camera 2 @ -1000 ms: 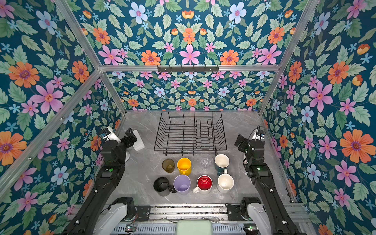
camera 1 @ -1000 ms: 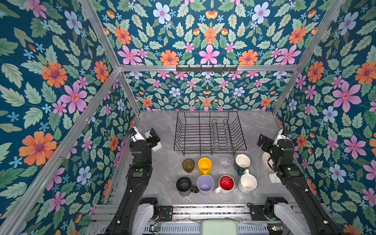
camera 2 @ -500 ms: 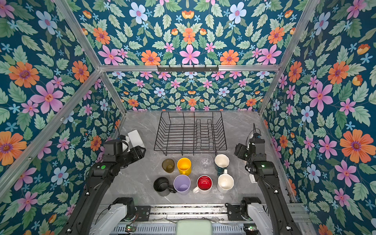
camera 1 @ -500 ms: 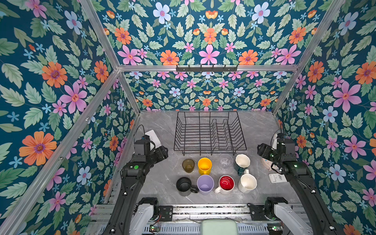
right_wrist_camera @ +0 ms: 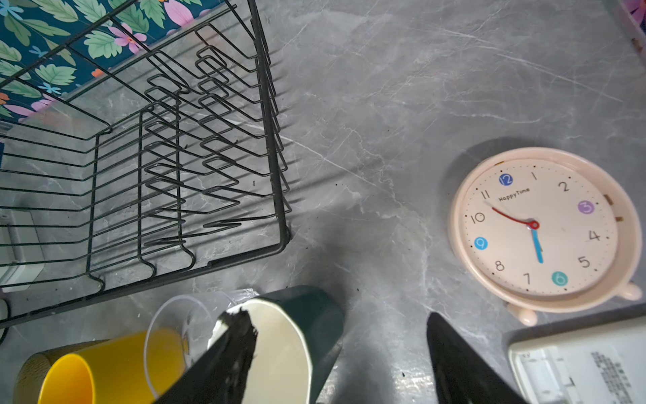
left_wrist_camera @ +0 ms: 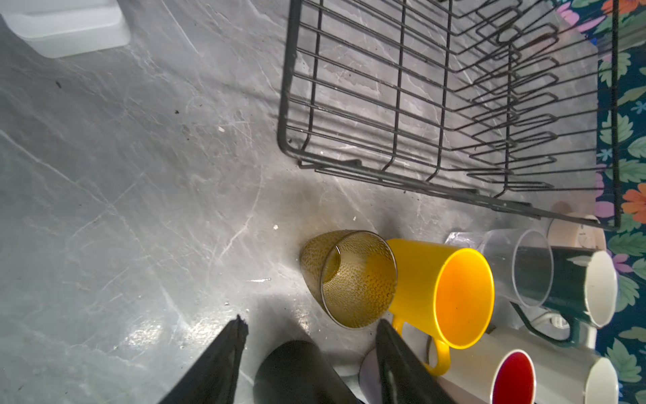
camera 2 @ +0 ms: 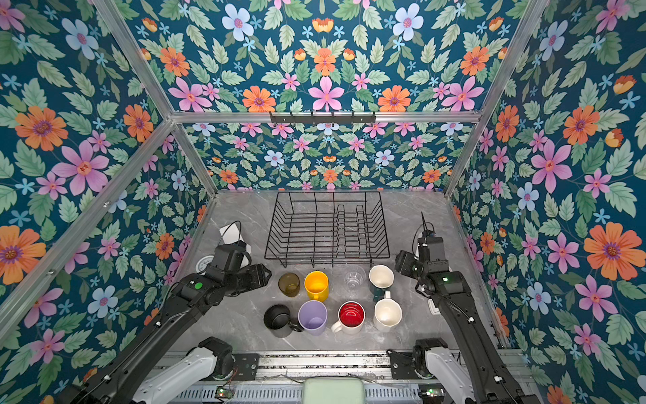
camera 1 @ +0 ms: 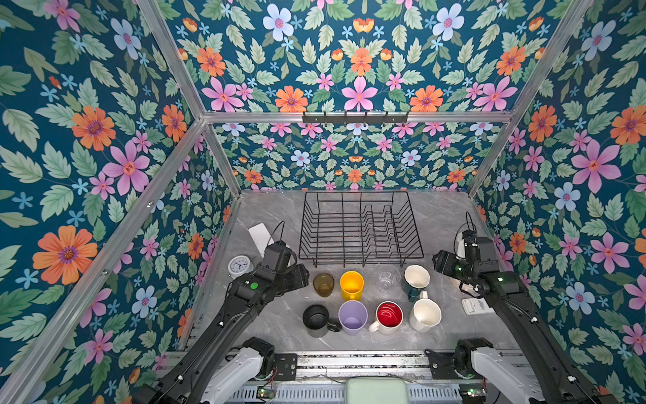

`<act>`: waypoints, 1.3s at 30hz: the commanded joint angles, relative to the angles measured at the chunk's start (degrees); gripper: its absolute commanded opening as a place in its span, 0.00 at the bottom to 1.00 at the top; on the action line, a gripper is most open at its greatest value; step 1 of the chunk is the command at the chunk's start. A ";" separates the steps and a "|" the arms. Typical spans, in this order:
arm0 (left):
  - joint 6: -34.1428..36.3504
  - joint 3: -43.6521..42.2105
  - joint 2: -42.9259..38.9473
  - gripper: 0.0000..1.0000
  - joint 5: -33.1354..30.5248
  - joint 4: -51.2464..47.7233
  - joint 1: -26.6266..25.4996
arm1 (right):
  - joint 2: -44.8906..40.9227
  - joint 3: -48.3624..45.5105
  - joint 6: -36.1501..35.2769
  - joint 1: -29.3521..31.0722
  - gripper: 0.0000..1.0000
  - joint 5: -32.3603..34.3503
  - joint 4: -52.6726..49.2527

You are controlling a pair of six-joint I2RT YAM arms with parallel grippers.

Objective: Load the cups into the dish rack
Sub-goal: 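Move the left gripper down to the olive-gold glass while the right arm lifts, then close the left gripper on the olive-gold glass and lift it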

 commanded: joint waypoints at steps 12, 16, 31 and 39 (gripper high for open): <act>-4.05 -0.57 10.00 0.54 -7.51 6.72 -7.36 | -2.41 -1.48 1.99 0.61 0.75 0.42 -2.42; -4.34 -0.97 13.33 0.51 -7.84 8.80 -8.30 | -3.20 -2.27 2.35 0.62 0.75 0.35 -2.63; -4.49 -2.12 22.33 0.35 -9.53 10.72 -10.29 | -4.36 -4.39 2.53 0.62 0.75 0.26 -2.35; -4.22 -2.34 23.86 0.11 -9.48 10.46 -10.37 | -3.85 -4.81 2.44 0.62 0.75 0.25 -1.61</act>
